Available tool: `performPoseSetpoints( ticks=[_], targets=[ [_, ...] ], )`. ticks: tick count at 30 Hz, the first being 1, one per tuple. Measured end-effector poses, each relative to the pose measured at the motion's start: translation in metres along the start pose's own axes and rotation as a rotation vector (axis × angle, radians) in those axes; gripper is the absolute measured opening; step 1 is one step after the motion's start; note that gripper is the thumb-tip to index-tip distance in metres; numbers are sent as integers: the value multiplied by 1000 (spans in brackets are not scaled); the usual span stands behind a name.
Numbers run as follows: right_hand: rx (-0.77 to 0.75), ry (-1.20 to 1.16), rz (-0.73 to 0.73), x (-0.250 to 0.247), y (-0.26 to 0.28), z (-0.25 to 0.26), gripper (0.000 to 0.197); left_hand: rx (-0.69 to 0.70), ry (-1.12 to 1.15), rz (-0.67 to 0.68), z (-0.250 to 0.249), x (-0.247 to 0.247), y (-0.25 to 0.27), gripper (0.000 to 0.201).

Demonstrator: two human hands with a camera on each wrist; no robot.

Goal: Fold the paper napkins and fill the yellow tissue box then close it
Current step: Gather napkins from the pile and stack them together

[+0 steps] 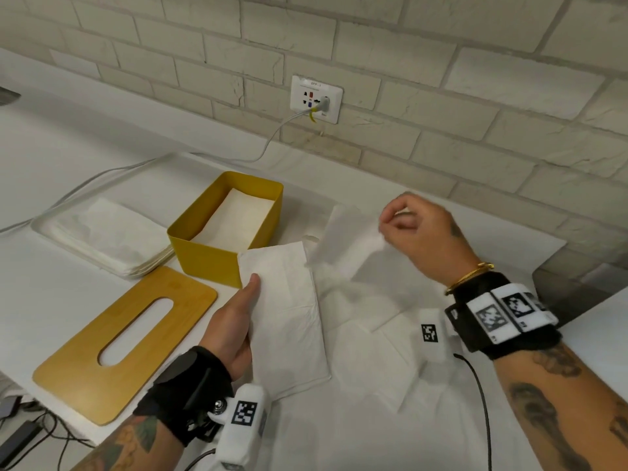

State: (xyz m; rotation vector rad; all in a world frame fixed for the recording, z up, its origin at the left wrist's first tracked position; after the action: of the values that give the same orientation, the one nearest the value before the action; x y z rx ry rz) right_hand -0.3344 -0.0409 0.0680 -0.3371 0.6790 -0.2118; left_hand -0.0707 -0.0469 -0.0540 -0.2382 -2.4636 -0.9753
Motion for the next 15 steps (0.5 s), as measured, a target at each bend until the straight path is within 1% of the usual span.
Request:
performPoseSetpoints(
  ticks=[2,4,6,8,10,12,15],
  targets=[
    [10,-282,-68,-4,1,18,23,1,9,6,0,4,1,37],
    [60,-586,-95,0,7,29,31,-10,29,18,-1,8,2,37],
    [156,-759,-91,16,16,29,34,-32,49,36,-1,12,2,41],
    [261,-762,-98,40,29,22,32,-43,59,53,0,16,3,42],
    [355,-690,-121,67,45,11,23,-37,66,76,2,20,3,40],
    [451,-685,-181,89,60,-4,16,-23,65,83,4,22,3,39],
    [535,-649,-267,110,76,-20,13,-26,35,92,6,22,2,45]
  ],
)
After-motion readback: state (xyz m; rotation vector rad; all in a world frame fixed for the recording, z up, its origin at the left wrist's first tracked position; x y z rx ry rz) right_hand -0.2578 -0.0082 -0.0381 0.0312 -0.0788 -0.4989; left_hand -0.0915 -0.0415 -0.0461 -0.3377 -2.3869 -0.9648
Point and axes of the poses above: each hand's wrist, its own y-axis away from the middle knuckle, its own x-axis out of the palm, z = x × y, the point moved 3 cm from there along -y, towards the middle knuckle, and after that the axes turned 9 degrees about -x, right-handed, at the moved point
